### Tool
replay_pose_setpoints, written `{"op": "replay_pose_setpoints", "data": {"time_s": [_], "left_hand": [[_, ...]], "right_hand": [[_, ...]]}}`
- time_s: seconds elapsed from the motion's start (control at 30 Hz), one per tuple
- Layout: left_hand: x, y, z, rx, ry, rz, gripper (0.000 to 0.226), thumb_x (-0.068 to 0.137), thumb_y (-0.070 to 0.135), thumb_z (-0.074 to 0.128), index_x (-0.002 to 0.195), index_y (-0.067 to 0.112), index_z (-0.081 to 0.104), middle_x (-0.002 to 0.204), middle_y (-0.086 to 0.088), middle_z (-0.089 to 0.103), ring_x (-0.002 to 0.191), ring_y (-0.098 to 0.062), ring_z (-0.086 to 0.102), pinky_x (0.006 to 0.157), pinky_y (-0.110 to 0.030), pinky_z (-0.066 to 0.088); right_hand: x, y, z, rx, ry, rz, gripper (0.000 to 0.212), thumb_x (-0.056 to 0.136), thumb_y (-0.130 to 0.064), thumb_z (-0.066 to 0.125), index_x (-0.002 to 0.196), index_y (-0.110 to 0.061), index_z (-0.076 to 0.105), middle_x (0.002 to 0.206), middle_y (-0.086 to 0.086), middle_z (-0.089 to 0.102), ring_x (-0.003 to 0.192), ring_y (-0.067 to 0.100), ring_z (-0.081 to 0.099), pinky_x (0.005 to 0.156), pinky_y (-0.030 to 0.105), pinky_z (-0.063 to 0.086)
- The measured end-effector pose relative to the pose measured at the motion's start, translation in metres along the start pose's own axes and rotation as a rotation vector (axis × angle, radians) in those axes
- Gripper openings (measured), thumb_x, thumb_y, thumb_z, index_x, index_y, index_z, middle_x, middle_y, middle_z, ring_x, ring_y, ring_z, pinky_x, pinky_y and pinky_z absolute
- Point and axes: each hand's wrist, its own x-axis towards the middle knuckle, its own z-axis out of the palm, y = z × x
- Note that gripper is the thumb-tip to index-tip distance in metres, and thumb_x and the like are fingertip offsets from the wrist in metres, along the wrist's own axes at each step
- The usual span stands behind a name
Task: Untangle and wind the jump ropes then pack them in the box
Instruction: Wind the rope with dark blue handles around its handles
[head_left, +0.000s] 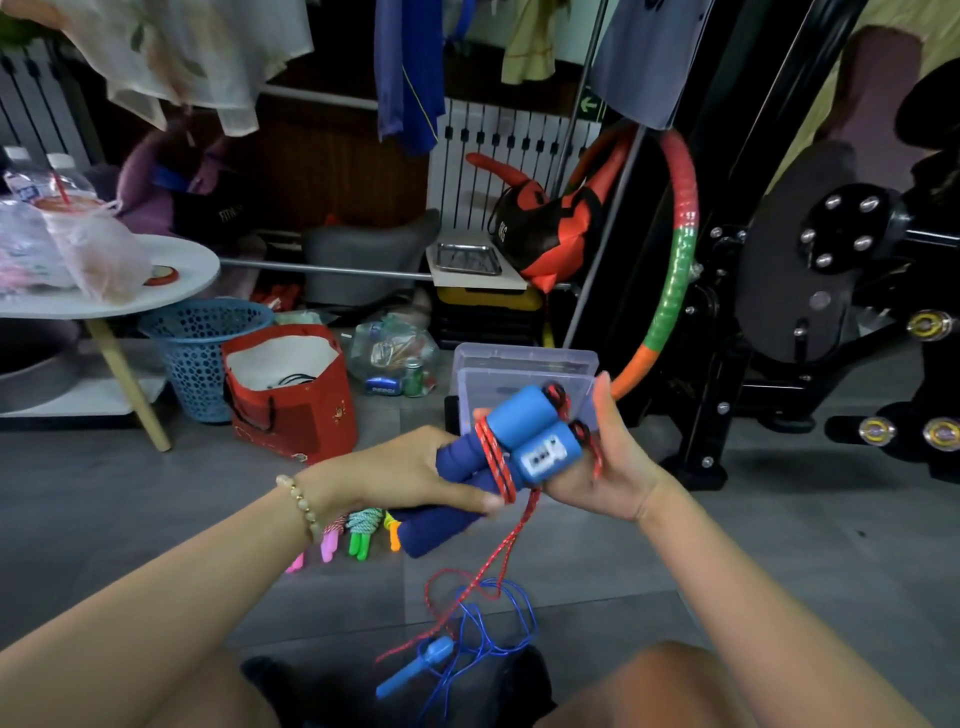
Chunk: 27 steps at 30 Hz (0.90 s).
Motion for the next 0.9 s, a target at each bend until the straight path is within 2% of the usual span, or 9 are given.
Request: {"op": "replay_pose_setpoints", "data": {"time_s": [0.1,0.17,0.27,0.43,0.6,0.67,0.77,0.83,0.9], "left_hand": [[0.007,-0.007,0.003,-0.205,0.068,-0.051,0.009,0.079,0.023,0.074,0.076,0.016,0.069,0.072,0.002,0.072,0.067,-0.012,0.068,0.064,-0.023,0.053],[0.012,-0.014,0.007,-0.307,0.095,-0.081,0.015,0.080,0.024,0.071,0.082,0.010,0.068,0.072,0.000,0.072,0.066,-0.014,0.069,0.061,-0.025,0.054],[0.022,-0.023,0.018,-0.429,0.192,-0.157,0.020,0.083,0.025,0.069,0.084,0.005,0.066,0.067,-0.003,0.071,0.061,-0.014,0.068,0.055,-0.023,0.054],[0.038,-0.041,0.029,-0.617,0.367,-0.072,0.028,0.083,0.013,0.069,0.108,0.011,0.056,0.077,-0.007,0.068,0.057,-0.015,0.065,0.052,-0.026,0.053],[0.052,-0.055,0.038,-0.663,0.405,-0.051,0.024,0.082,0.014,0.070,0.103,0.018,0.060,0.079,-0.005,0.070,0.060,-0.017,0.066,0.053,-0.029,0.054],[0.059,-0.061,0.037,-0.662,0.445,-0.073,0.021,0.081,0.014,0.072,0.099,0.018,0.061,0.079,-0.005,0.071,0.062,-0.018,0.065,0.056,-0.032,0.056],[0.069,-0.078,0.020,-0.585,0.578,-0.126,0.019,0.077,0.016,0.077,0.091,0.017,0.063,0.081,-0.008,0.069,0.066,-0.023,0.063,0.062,-0.035,0.056],[0.071,-0.093,0.003,-0.389,0.606,-0.140,0.020,0.075,0.017,0.079,0.087,0.017,0.064,0.078,-0.006,0.068,0.069,-0.022,0.062,0.067,-0.035,0.054],[0.070,-0.106,-0.008,-0.144,0.534,-0.154,0.021,0.073,0.021,0.081,0.079,0.020,0.062,0.074,-0.003,0.066,0.065,-0.018,0.058,0.066,-0.031,0.049]], "right_hand": [[0.016,0.024,-0.014,0.047,0.091,-0.105,0.087,0.058,-0.060,0.080,0.124,-0.010,0.054,0.123,0.015,0.051,0.105,0.026,0.044,0.087,0.036,0.033],[0.025,0.037,-0.017,-0.044,0.188,-0.150,0.057,0.065,-0.042,0.081,0.103,-0.008,0.058,0.092,0.007,0.058,0.081,0.016,0.046,0.073,0.027,0.034],[0.032,0.049,-0.010,-0.223,0.320,-0.191,0.015,0.083,-0.028,0.058,0.081,-0.013,0.056,0.059,-0.007,0.052,0.058,0.007,0.038,0.056,0.020,0.028],[0.044,0.060,-0.014,-0.472,0.504,-0.151,0.025,0.094,-0.030,0.053,0.074,-0.017,0.059,0.053,-0.009,0.031,0.048,0.005,0.027,0.048,0.016,0.025],[0.050,0.066,-0.023,-0.536,0.606,-0.162,0.034,0.094,-0.031,0.055,0.061,-0.022,0.060,0.045,-0.013,0.047,0.047,0.007,0.031,0.046,0.017,0.027],[0.052,0.068,-0.030,-0.541,0.605,-0.084,0.042,0.095,-0.035,0.050,0.058,-0.018,0.058,0.042,-0.011,0.044,0.043,0.006,0.032,0.044,0.016,0.028],[0.047,0.069,-0.044,-0.653,0.499,0.015,0.042,0.098,-0.032,0.045,0.072,-0.004,0.061,0.053,-0.002,0.041,0.041,0.002,0.033,0.048,0.018,0.028],[0.040,0.070,-0.053,-0.815,0.388,0.037,0.022,0.098,-0.021,0.048,0.087,-0.012,0.065,0.059,-0.006,0.046,0.044,-0.002,0.038,0.053,0.016,0.032],[0.036,0.069,-0.057,-0.930,0.338,0.010,0.019,0.096,-0.016,0.052,0.107,-0.016,0.067,0.063,-0.012,0.052,0.053,-0.007,0.048,0.060,0.009,0.037]]}}
